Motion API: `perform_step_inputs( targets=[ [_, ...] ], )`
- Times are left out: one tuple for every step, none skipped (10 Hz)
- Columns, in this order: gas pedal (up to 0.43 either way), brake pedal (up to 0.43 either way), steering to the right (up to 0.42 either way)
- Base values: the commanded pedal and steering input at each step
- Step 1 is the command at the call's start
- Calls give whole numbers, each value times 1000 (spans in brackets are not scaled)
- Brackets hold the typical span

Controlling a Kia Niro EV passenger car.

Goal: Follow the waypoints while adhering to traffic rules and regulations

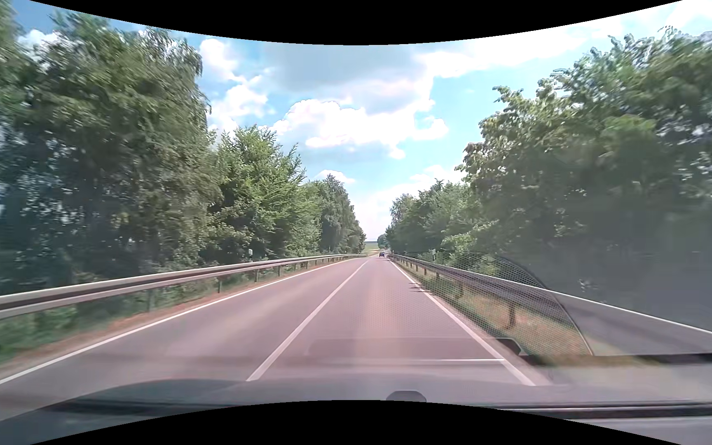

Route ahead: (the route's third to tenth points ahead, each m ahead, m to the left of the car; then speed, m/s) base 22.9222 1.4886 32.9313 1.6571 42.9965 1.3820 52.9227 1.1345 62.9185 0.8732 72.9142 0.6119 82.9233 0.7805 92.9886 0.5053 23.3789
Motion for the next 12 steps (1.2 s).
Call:
perform_step_inputs(
  targets=[
    [339,0,2],
    [339,0,2],
    [339,0,2],
    [339,0,2],
    [339,0,2],
    [339,0,2],
    [339,0,1],
    [339,0,1],
    [339,0,1],
    [331,0,2],
    [319,0,2],
    [311,0,1]
  ],
)
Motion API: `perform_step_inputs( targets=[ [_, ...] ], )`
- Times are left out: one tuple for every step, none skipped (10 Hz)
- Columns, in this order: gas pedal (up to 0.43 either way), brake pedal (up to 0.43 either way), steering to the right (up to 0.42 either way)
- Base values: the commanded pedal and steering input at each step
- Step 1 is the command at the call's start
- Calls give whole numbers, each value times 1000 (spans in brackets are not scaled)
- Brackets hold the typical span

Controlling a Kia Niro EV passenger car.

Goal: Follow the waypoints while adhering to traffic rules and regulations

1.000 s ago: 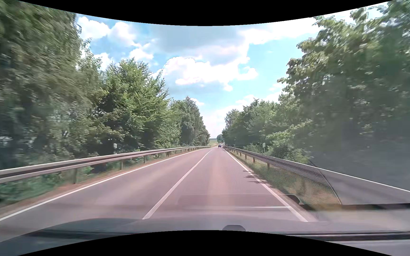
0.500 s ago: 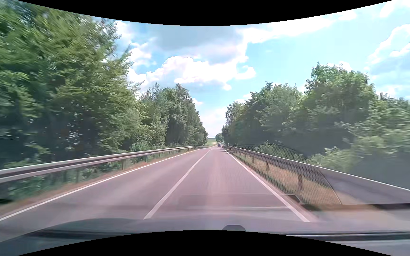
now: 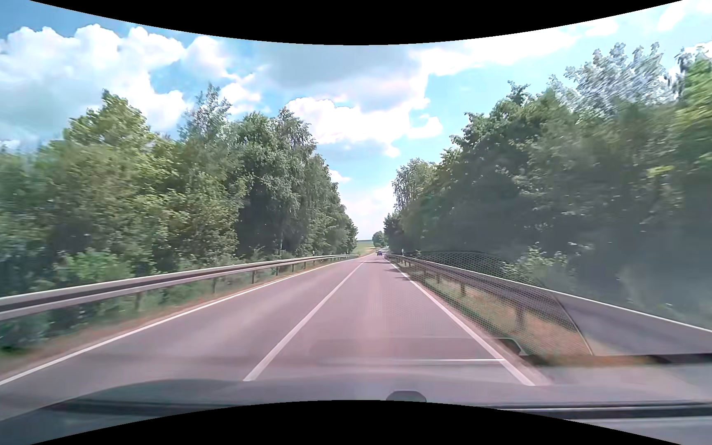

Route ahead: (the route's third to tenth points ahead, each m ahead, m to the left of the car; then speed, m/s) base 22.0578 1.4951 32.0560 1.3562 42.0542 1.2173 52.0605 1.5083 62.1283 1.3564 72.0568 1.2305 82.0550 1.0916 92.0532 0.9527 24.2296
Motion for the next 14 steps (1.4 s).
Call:
perform_step_inputs(
  targets=[
    [287,0,2],
    [280,0,1],
    [268,0,1],
    [268,0,2],
    [260,0,2],
    [248,0,2],
    [248,0,1],
    [248,0,1],
    [248,0,1],
    [240,0,1],
    [240,0,0],
    [240,0,0],
    [240,0,0],
    [228,0,-1]
  ],
)
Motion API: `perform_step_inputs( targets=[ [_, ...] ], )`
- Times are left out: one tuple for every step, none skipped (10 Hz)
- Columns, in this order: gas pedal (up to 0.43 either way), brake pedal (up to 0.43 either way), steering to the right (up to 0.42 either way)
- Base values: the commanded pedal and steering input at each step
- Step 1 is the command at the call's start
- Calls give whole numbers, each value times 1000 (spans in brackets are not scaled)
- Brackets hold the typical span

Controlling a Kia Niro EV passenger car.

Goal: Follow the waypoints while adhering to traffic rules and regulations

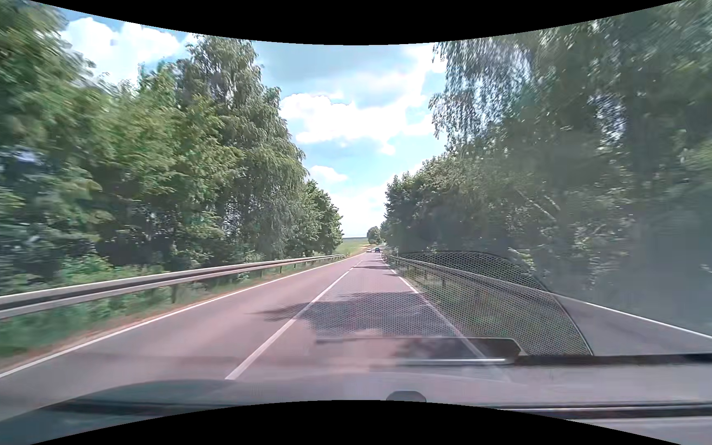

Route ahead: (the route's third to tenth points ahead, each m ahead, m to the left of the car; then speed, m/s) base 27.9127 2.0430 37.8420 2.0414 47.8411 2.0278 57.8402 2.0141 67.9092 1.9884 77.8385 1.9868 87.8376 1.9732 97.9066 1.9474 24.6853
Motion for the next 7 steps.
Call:
perform_step_inputs(
  targets=[
    [228,0,-3],
    [228,0,-3],
    [228,0,-3],
    [220,0,-3],
    [220,0,-3],
    [209,0,-2],
    [209,0,-2]
  ],
)
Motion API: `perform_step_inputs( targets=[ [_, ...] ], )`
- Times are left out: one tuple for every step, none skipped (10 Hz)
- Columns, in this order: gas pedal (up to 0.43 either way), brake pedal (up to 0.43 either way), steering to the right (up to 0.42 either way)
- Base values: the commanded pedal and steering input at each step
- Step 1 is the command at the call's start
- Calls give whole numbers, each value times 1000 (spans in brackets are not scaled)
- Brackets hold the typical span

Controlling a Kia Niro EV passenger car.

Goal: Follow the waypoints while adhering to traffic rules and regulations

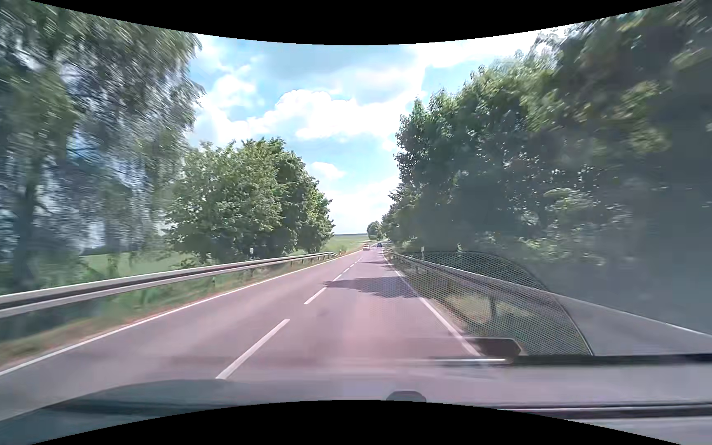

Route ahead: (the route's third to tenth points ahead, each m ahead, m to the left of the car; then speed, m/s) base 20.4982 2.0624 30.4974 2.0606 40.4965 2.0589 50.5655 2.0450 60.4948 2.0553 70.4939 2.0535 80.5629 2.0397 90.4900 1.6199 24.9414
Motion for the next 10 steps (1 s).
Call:
perform_step_inputs(
  targets=[
    [209,0,-2],
    [209,0,-2],
    [209,0,-2],
    [197,0,-2],
    [197,0,-2],
    [197,0,-1],
    [197,0,1],
    [197,0,3],
    [197,0,3],
    [197,0,3]
  ],
)
